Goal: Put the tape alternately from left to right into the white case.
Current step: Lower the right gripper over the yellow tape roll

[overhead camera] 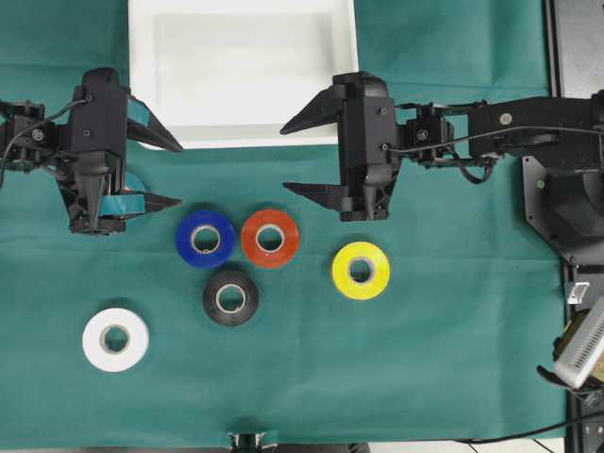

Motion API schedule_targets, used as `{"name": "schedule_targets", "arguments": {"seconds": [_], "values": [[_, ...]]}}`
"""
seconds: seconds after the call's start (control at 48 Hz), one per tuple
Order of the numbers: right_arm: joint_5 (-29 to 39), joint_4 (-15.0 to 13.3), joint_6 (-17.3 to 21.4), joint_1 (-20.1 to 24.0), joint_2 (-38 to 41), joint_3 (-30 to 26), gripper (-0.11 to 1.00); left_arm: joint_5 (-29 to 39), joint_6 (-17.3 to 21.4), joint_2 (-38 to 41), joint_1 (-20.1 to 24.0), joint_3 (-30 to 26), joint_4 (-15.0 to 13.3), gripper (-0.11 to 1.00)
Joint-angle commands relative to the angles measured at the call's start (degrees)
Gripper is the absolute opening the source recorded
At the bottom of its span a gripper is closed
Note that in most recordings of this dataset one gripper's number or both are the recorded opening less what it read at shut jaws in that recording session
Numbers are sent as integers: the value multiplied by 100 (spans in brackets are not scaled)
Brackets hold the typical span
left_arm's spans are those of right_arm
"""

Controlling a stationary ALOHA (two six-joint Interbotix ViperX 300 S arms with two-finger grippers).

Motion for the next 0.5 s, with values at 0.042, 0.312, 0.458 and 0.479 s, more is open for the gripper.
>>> {"name": "schedule_targets", "arguments": {"seconds": [0.042,0.312,0.458,0.479], "values": [[0,-9,0,-9,-53,-105,76,0,0,-79,18,-79,-18,91],[-9,-9,0,0,-62,-105,76,0,0,-88,18,-53,-9,91],[-9,-9,0,0,-62,-105,76,62,0,-123,18,-44,-9,91],[0,-9,-9,-9,-70,-105,76,70,0,-132,18,-44,-9,91]]}}
